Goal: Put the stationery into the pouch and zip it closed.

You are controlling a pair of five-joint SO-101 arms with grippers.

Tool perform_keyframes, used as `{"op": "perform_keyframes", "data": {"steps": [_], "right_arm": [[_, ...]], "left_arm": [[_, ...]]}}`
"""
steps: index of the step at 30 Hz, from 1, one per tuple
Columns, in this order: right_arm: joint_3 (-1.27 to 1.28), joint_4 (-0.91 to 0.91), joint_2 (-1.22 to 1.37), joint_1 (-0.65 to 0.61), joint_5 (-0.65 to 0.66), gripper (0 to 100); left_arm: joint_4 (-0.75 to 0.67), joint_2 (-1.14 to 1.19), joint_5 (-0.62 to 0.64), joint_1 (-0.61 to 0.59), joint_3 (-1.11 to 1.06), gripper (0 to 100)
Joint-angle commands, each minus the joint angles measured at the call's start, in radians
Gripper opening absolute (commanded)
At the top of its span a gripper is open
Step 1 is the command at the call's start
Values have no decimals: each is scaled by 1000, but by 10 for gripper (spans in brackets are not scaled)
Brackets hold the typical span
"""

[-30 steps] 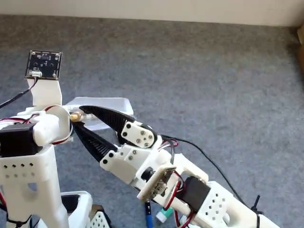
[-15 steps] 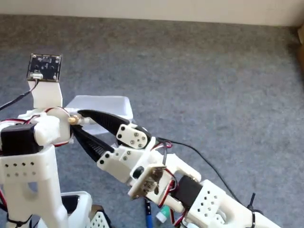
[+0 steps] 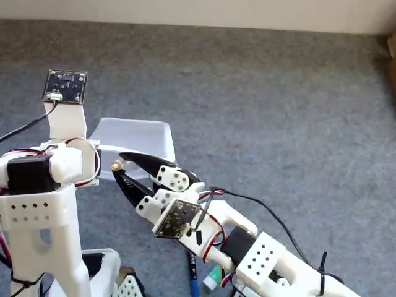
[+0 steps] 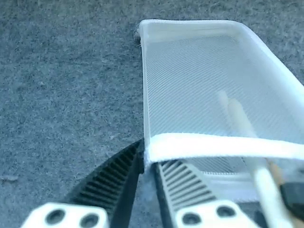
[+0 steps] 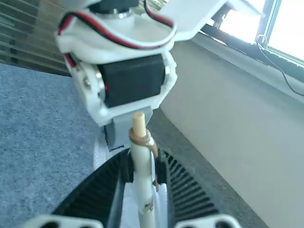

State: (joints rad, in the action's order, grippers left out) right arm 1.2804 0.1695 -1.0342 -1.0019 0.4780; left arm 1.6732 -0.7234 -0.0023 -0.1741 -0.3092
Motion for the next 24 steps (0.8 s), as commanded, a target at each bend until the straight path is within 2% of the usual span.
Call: {"op": "perform_keyframes", "data": {"steps": [1,6,10,12,16,24], "right_arm": [[2,16,-35,18,8,6],[30,-5,-105,36,8,9],[30,-76,-151,38,5,91],[30,-116,-173,39,-46,127],[28,-219,-203,39,-161,132],[28,-237,-226,39,-166,132]], "left_arm": [[-17,16,6,8,5,7],[-18,16,6,8,1,7],[-18,16,5,8,-1,7],[-17,16,5,8,-1,7],[-14,16,5,8,-2,7],[-14,16,5,8,-4,7]]}}
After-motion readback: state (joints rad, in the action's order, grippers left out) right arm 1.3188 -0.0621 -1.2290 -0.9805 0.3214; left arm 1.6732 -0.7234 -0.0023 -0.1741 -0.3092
